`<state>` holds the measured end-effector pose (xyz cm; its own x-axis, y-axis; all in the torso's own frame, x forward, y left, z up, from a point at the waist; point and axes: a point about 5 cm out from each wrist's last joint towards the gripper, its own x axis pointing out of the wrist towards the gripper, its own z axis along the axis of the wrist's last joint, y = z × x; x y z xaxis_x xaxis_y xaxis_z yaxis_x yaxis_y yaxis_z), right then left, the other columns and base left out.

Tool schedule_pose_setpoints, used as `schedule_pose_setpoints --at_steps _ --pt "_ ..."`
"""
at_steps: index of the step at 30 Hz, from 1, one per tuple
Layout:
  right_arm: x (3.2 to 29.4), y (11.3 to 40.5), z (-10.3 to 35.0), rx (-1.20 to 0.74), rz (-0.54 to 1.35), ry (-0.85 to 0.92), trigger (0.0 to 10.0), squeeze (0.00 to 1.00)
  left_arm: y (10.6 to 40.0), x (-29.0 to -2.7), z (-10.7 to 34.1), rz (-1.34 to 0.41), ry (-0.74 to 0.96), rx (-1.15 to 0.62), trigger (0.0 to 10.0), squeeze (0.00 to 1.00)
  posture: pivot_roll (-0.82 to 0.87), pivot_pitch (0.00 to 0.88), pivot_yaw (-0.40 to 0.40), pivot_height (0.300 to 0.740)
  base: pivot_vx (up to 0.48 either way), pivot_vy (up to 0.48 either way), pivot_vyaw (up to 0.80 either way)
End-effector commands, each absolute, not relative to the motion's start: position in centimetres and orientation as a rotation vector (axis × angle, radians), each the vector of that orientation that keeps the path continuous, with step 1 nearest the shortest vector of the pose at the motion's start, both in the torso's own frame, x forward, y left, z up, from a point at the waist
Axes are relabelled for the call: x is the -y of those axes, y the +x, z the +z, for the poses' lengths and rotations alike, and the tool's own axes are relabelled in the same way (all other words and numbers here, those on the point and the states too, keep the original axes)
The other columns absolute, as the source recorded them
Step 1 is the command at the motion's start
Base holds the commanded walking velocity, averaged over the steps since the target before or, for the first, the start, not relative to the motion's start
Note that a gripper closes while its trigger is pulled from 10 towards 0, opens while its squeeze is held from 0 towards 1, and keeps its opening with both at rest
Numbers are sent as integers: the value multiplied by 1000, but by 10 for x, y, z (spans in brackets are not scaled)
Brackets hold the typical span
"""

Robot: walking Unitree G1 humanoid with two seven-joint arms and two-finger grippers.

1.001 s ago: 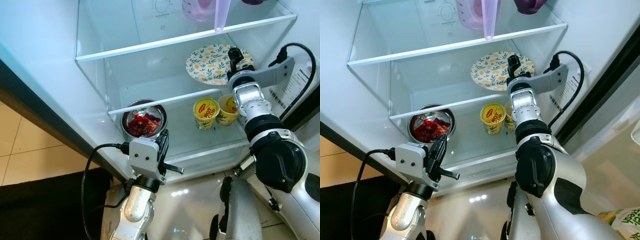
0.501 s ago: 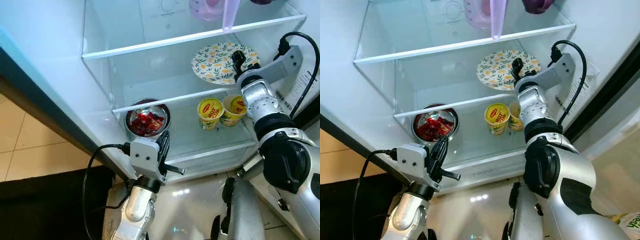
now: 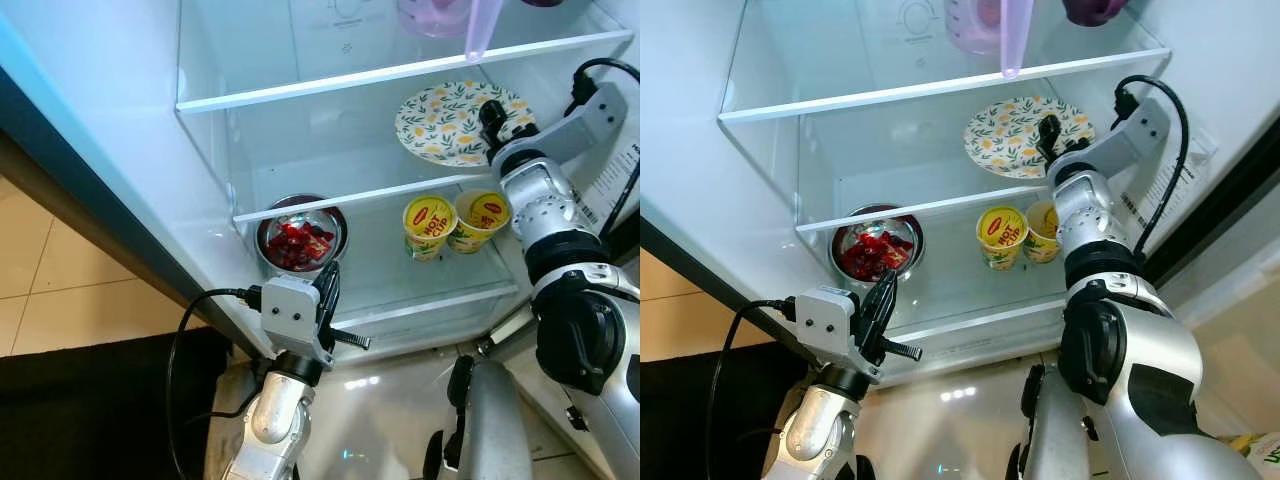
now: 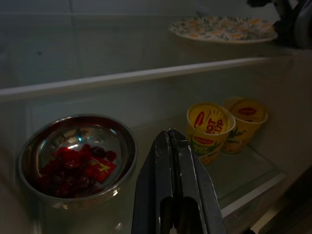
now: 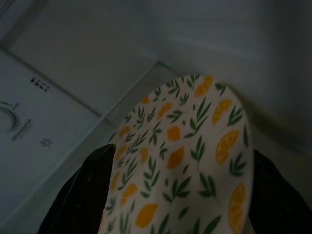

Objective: Restocking fridge

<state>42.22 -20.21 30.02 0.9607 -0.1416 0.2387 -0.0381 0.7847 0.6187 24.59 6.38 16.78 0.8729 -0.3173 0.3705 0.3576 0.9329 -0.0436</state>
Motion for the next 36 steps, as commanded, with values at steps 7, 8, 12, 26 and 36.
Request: schedule_pose_setpoints --at_steps 7,8,12,26,36 --pt "201 414 301 362 -26 410 10000 0 243 -42 171 -398 -208 371 10000 0 32 349 70 391 0 0 0" --pt "201 414 301 362 -26 410 10000 0 243 -42 171 -398 -208 371 10000 0 32 349 70 391 0 0 0" --pt "191 409 291 362 -7 246 10000 0 242 -42 171 -402 -209 371 10000 0 32 341 71 391 0 0 0" --pt "196 396 275 369 22 211 10000 0 245 -41 172 -411 -213 379 10000 0 21 325 74 391 0 0 0" --pt "203 368 253 407 291 324 10000 0 250 -44 170 -409 -203 389 10000 0 14 285 67 391 0 0 0"
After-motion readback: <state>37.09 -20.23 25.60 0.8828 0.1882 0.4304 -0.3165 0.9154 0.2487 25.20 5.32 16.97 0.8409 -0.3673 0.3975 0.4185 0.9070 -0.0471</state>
